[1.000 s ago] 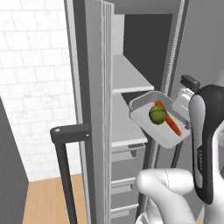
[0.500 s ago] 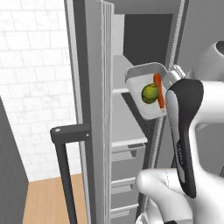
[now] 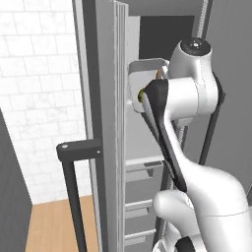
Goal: Take the meat container that has the fish and place it on the second highest rack of the freezer. Then take the vegetable container that has the lime and carrot and place it on the highest rack of the freezer.
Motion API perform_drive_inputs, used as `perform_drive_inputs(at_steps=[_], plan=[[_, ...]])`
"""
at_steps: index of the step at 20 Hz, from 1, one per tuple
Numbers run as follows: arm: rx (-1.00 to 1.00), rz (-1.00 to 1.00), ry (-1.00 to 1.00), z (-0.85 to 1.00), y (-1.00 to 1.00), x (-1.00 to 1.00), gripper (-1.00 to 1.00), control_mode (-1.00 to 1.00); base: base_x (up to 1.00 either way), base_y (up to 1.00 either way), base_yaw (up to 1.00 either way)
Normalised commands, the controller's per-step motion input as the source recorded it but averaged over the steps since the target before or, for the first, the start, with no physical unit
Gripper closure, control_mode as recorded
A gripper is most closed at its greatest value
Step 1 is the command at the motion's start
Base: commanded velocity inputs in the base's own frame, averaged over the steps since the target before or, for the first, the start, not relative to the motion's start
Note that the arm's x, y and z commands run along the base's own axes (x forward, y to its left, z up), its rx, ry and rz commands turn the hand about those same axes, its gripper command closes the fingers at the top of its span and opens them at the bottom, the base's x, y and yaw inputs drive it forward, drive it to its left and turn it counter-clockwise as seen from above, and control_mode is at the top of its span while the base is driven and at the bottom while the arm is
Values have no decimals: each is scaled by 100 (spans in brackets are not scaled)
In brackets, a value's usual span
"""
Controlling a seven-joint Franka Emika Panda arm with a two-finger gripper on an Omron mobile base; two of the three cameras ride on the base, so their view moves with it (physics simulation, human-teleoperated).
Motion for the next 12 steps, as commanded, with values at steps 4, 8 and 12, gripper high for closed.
perform_drive_inputs(at_steps=[4,8,12], plan=[[3,-16,0,0,1,98,100,-100,0,0,0],[5,-10,4,0,0,91,100,-100,0,0,0],[5,-1,5,-4,0,86,100,-100,0,0,0]])
